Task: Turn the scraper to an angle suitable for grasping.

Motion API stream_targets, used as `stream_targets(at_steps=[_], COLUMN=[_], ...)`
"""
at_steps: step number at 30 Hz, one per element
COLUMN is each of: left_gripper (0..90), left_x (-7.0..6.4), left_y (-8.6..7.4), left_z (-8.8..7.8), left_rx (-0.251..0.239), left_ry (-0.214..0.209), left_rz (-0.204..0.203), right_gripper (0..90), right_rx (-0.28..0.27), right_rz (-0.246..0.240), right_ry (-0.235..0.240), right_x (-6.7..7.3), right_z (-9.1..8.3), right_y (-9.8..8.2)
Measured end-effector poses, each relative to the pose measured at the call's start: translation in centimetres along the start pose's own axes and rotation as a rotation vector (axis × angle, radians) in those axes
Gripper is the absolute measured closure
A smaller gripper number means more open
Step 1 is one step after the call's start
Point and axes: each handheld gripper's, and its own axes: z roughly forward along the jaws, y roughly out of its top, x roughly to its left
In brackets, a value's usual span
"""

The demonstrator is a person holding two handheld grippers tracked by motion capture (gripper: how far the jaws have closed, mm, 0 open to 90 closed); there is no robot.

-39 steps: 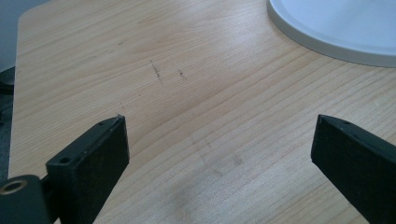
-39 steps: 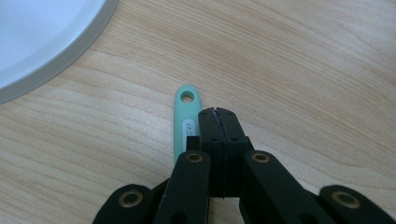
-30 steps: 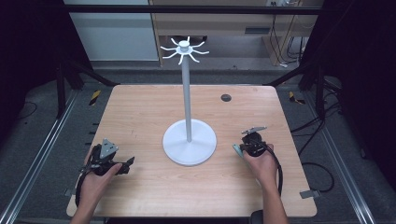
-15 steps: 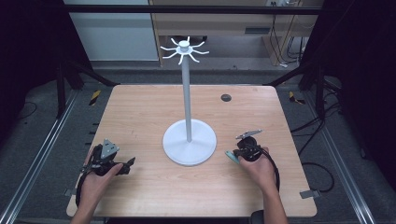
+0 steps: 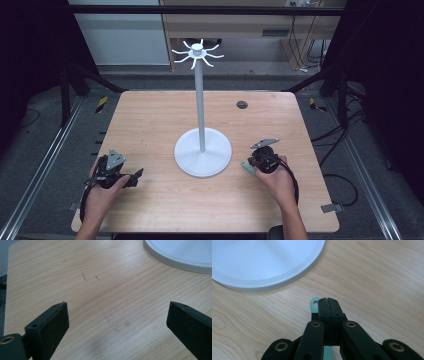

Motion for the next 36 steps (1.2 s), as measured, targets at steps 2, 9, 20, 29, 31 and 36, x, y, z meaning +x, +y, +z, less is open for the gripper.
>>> stream_targets(at_steps=[2, 9, 20, 29, 31, 36], left_gripper=[3.9, 3.9, 3.9, 3.8, 3.8, 3.8], left_x=[0.1, 0.3, 0.4, 0.4, 0.4, 0.5], left_y=[0.0, -0.1, -0.1, -0.2, -0.2, -0.2], left_z=[-0.1, -0.3, -0.3, -0.5, -0.4, -0.4], left_rx=[-0.001, -0.009, -0.010, -0.016, -0.014, -0.014], left_ry=[0.005, 0.005, 0.007, 0.010, 0.008, 0.009], left_rz=[-0.003, -0.017, -0.018, -0.026, -0.024, -0.027], right_gripper=[90.0, 90.0, 90.0, 88.4, 87.9, 85.2], right_rx=[0.014, 0.072, 0.162, 0.195, 0.201, 0.224], right_rz=[-0.020, -0.056, -0.125, -0.134, -0.145, -0.145], right_ry=[-0.003, 0.002, -0.002, -0.003, -0.003, -0.001], right_x=[0.3, 0.8, 0.9, 0.3, 0.3, 0.1], right_z=[-0.2, -0.3, -0.7, -1.0, -0.9, -0.6], right_y=[0.2, -0.1, 0.4, 1.3, 1.4, 1.5])
